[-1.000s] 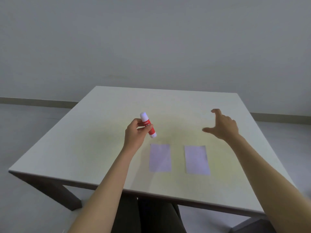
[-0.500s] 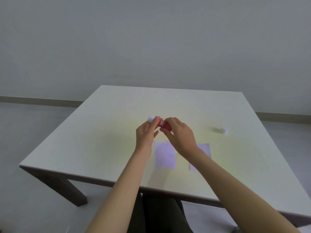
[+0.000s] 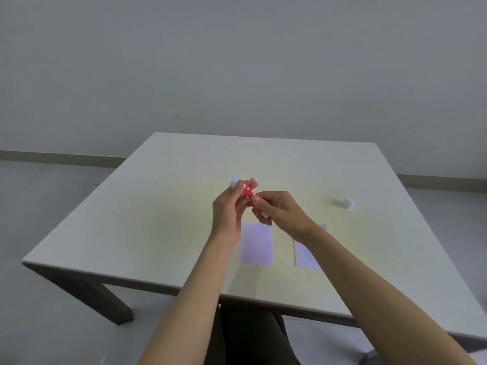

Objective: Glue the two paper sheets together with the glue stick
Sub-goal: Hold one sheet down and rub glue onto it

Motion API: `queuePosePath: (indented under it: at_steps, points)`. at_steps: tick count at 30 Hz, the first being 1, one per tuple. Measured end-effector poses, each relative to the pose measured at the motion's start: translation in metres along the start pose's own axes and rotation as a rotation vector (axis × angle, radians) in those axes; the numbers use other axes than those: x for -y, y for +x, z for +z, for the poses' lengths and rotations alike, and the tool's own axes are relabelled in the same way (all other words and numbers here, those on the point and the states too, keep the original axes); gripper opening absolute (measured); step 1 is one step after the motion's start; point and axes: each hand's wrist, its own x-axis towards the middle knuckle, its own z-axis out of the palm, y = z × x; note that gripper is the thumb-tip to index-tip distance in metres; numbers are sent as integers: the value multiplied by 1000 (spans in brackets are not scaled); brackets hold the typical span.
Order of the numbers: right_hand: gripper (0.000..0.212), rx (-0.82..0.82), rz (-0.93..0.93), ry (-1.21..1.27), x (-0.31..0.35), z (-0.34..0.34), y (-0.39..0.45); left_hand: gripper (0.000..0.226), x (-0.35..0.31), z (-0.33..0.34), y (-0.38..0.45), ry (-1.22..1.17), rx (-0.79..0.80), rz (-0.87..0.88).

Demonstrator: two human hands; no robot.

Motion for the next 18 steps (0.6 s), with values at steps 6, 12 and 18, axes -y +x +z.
queuePosePath:
  at_steps: [6,12,18]
  points:
    - [41,205,148,444,-11,0,0,20,5,-5,6,-80,178,-10]
    - [35,282,271,655,-12,-3,-1,30,6,-3,9,-118,318,-62]
    - [36,-129,48,-260,1,-3,-4,26,-1,7,10,-104,47,-36]
